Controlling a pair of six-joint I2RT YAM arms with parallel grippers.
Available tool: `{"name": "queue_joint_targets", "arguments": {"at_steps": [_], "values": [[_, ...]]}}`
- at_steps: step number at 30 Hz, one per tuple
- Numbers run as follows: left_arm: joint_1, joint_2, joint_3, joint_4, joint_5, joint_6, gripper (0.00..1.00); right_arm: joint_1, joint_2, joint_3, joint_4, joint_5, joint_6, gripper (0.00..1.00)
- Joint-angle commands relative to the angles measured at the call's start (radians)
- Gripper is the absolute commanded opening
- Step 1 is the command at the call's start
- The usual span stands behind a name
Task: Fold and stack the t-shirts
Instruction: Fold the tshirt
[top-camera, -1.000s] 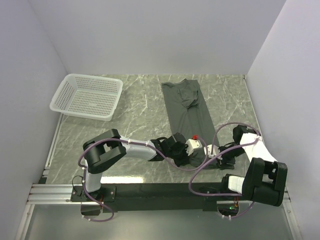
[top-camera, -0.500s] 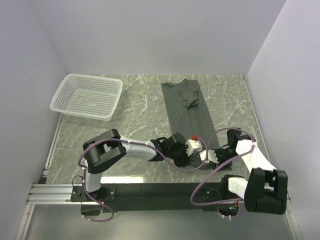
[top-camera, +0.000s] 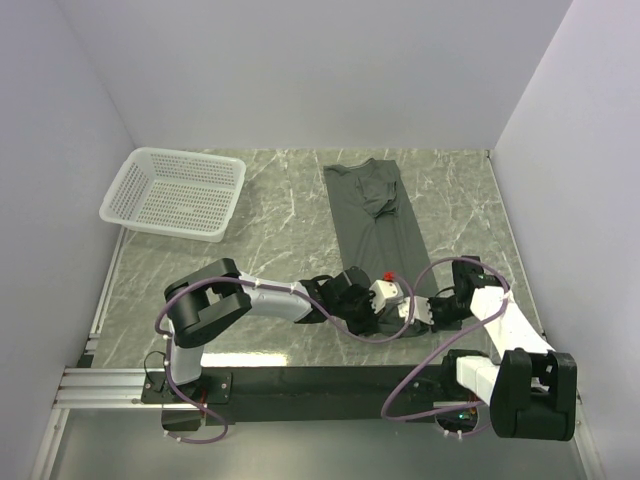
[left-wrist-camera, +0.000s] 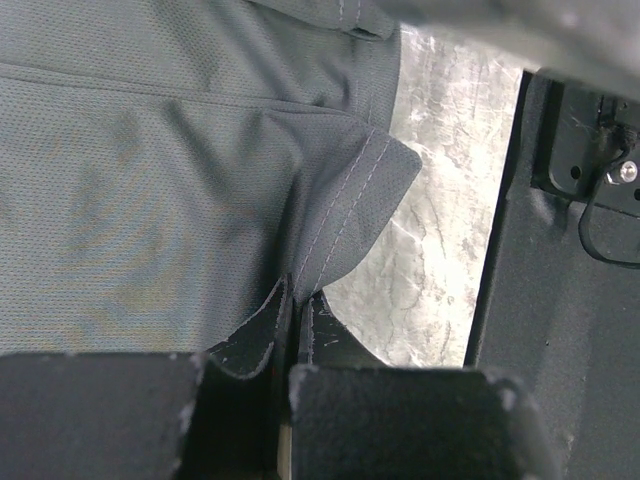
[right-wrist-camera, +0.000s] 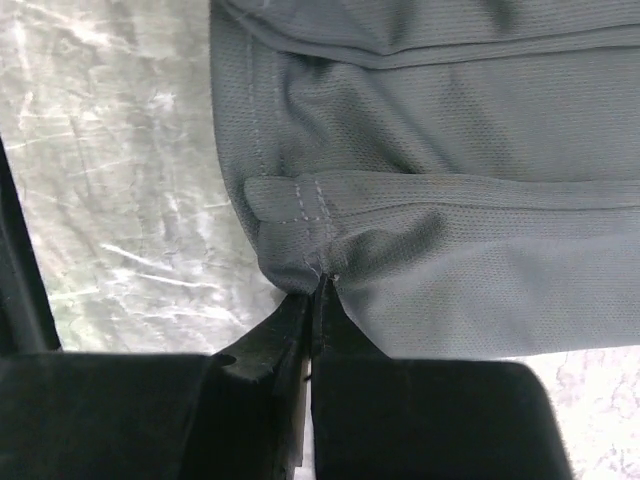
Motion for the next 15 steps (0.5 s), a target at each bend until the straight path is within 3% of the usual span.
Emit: {"name": "queue_joint_targets", "arguments": {"at_steps": [1,9,15], "values": [[-0.001,-0.044,-0.005,0.000,0.036,-0.008,0.01,-0.005,0.006,-0.021,0.057,-0.033,0.004,0.00],[0.014,-0.071,0.035,-0.058,0.160,0.029,0.01,-0.079,0.070,0.192,-0.296,-0.196,-0.131,0.00],[0.049,-0.088,0.039,-0.056,0.261,0.012,0.01,-0.090,0.078,0.240,-0.375,-0.251,-0.168,0.00]]}}
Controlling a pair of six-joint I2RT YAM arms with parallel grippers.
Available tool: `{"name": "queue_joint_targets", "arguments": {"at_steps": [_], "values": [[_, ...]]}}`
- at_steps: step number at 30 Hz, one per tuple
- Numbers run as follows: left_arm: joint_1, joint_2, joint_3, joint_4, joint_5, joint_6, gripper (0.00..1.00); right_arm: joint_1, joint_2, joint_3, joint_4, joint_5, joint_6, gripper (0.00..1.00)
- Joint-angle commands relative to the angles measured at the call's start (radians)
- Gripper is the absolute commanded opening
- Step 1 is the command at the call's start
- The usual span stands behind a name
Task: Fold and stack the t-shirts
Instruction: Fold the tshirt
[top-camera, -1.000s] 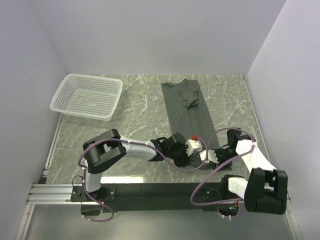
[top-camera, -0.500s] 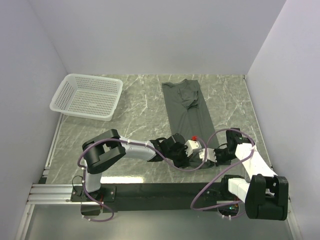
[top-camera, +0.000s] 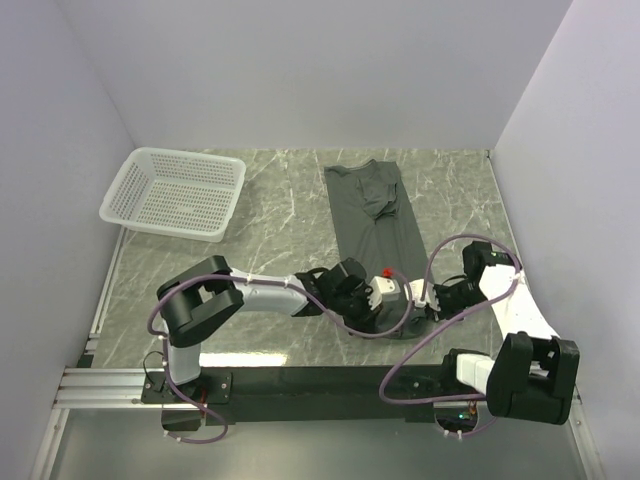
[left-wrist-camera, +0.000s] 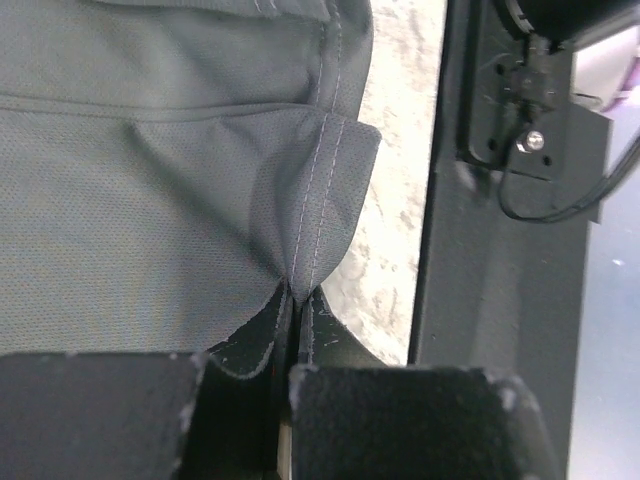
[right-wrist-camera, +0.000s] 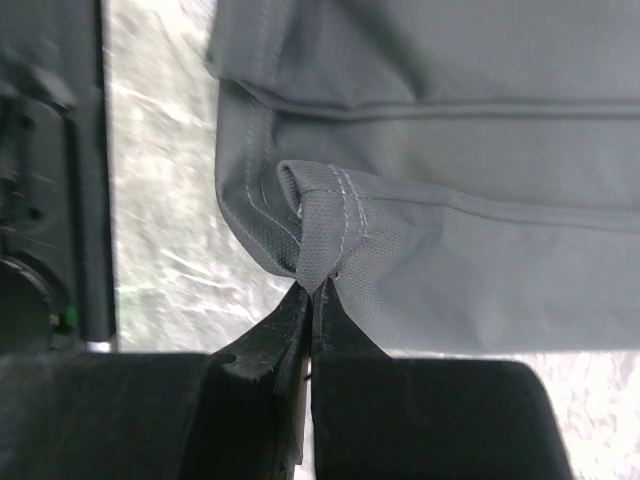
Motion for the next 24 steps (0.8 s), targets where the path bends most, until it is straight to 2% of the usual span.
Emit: {"name": "queue_joint_targets", "arguments": {"at_steps": [1,9,18,24], "values": [[0.029,-0.057,0.028,0.003,0.116,-0.001,0.01,-0.010,0.010,0.047,-0.113,-0.083,-0.049,0.00],[0.098,-0.059,0.058,0.010,0.205,-0.012,0.01,-0.050,0.093,0.147,-0.119,-0.154,0.001,0.00],[0.161,-0.049,0.126,-0.014,0.277,-0.009,0.01,-0.059,0.184,0.219,-0.157,-0.189,-0.020,0.00],[0.199,-0.020,0.172,-0.014,0.318,-0.029,0.01,-0.059,0.294,0.283,-0.160,-0.220,0.032,0.00]]}}
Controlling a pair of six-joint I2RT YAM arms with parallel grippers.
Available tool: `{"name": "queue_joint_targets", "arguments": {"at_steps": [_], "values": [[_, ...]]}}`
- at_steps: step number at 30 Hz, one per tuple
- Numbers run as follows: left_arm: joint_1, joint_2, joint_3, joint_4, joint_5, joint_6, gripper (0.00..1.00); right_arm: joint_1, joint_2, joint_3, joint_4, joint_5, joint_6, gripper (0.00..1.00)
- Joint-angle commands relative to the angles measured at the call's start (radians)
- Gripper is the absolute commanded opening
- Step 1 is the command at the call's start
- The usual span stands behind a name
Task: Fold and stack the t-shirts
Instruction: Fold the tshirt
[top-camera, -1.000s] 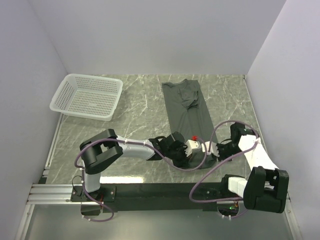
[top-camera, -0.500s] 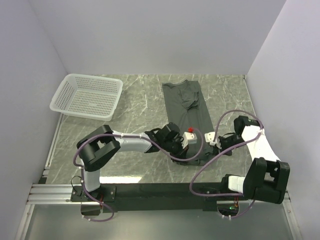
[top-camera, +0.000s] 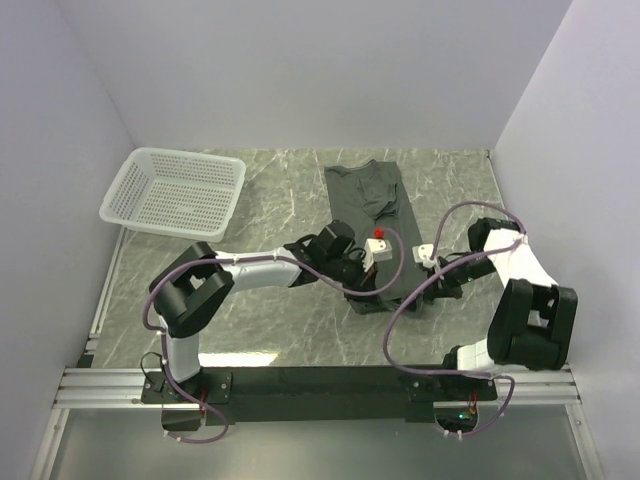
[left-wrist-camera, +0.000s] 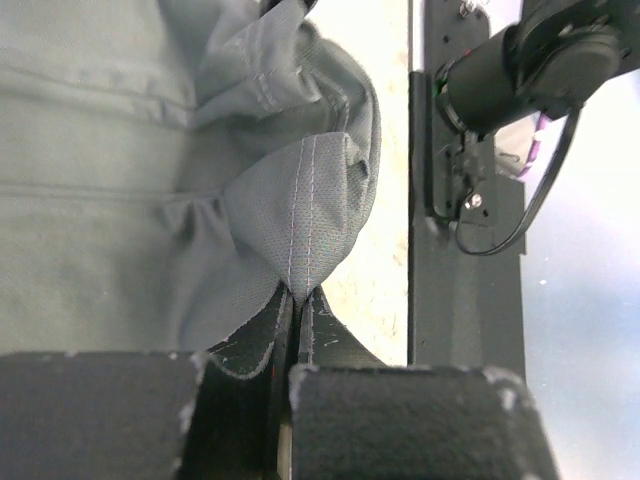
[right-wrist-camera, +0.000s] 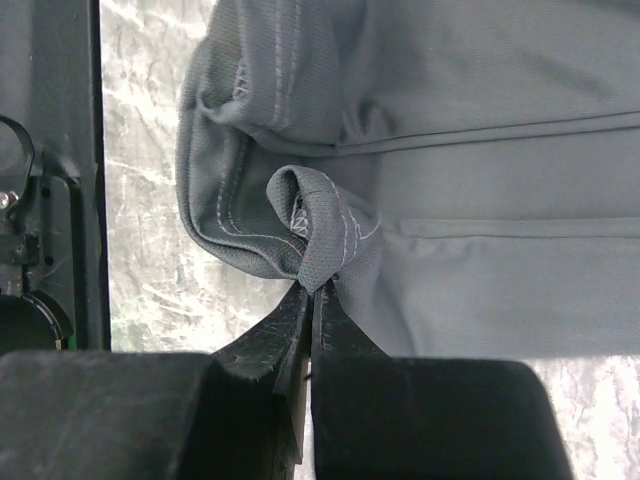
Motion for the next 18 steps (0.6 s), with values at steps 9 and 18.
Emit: {"name": "queue_joint_targets", "arguments": {"at_steps": [9,18], "values": [[0.106,0.052,0.153,-0.030,0.095,-0.013,0.01,0.003,0.190,0.253,-0.012,-0.091,0.189,0.00],[0.200,0.139,0.265,-0.088,0.123,-0.006,0.01,0.052,0.331,0.437,0.057,-0.081,0.365,0.00]]}}
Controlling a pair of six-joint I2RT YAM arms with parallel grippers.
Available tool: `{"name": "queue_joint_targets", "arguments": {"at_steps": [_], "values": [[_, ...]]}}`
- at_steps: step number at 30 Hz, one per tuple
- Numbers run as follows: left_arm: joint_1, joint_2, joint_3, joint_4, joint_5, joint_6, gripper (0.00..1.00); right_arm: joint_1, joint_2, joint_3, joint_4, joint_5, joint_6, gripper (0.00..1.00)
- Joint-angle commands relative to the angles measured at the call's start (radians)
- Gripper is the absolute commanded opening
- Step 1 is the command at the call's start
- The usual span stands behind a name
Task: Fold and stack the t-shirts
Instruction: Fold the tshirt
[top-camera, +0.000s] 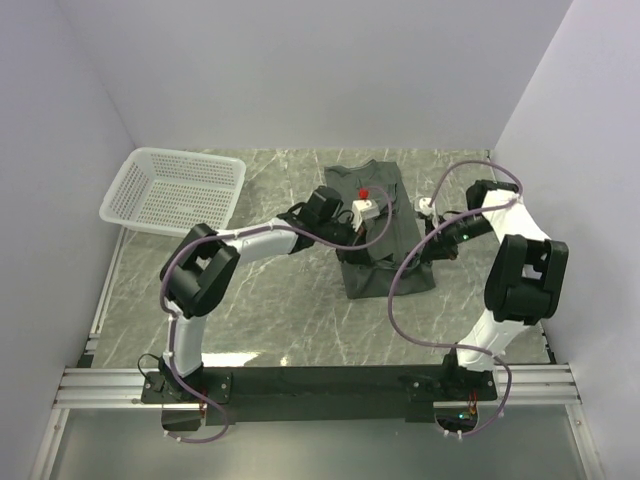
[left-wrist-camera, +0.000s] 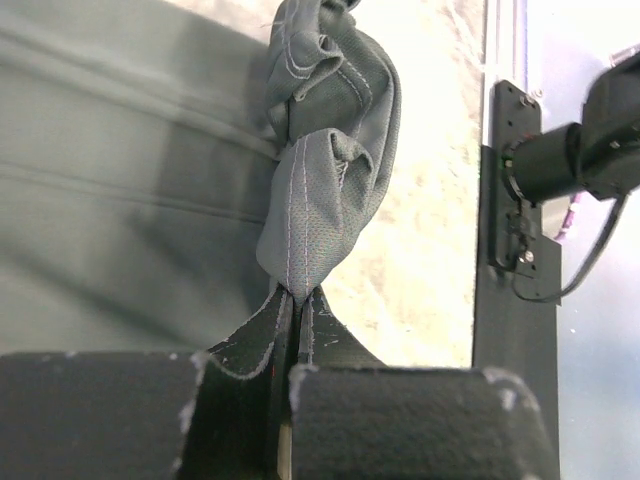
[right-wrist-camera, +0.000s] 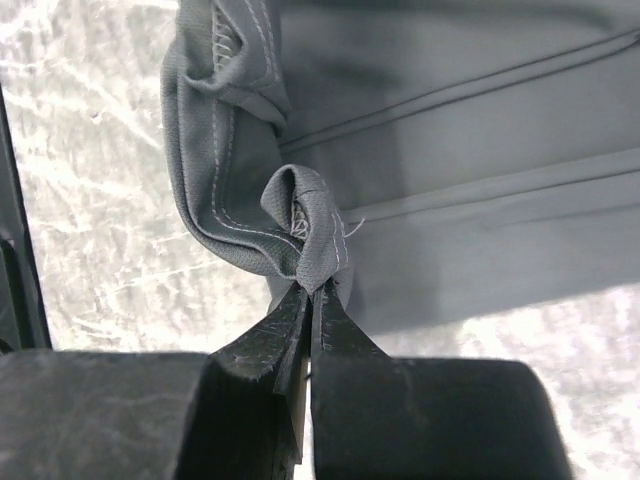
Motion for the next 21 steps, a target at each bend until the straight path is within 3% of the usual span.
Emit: {"name": "queue_joint_targets", "arguments": {"at_steps": [1,9,21], "values": [[0.031,0.032,0.087,-0.013,0.054,0.011,0.01,0.041,0.048,0.101,0.040,-0.020,0.111,0.00],[0.114,0.144,0.244,-0.122,0.067,0.010,0.01,0.071,0.204,0.301,0.100,-0.030,0.298,0.00],[0.212,0.291,0.410,-0.093,0.088,-0.125,0.01,0.125,0.404,0.552,0.189,-0.014,0.556,0.00]]}}
